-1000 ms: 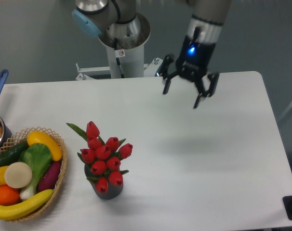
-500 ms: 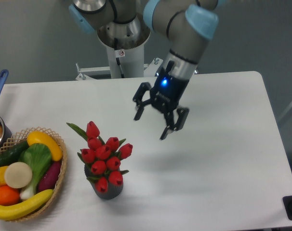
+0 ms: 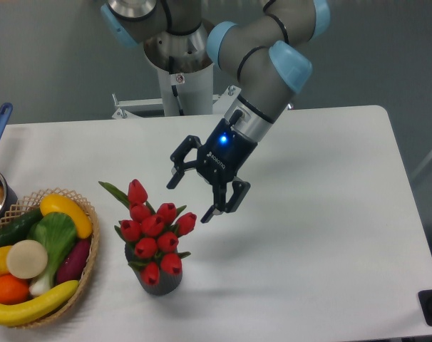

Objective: Pick up the flowers from the vase
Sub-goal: 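Move the open gripper down toward the red tulip bouquet, then lower the open gripper around the tulip stems above the vase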

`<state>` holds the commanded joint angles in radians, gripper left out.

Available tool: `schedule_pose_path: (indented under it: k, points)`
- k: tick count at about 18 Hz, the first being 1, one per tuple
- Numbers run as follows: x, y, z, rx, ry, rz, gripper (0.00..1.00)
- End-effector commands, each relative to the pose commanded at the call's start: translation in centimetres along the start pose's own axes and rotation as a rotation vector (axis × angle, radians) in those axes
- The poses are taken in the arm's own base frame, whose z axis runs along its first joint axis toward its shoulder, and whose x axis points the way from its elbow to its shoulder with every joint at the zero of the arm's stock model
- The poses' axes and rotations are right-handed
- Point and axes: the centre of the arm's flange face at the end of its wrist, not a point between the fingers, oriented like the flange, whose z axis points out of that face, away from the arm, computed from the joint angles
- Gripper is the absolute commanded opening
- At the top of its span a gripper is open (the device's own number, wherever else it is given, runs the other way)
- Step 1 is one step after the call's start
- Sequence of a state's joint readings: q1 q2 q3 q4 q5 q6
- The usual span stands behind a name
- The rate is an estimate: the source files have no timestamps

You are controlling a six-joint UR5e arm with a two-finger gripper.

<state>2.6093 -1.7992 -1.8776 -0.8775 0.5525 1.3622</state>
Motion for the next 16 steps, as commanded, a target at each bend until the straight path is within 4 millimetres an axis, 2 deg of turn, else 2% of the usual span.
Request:
schedule_pose_path:
  k: [8, 11, 16]
  points:
    - [-1.1, 1.3, 0.9, 0.065, 0.022, -0.026, 1.00]
    - [-2.6, 2.1, 1.5, 0.083, 0.005, 0.010, 1.00]
    - [-2.7, 2.5, 2.4, 0.096, 0.016, 0.010, 1.00]
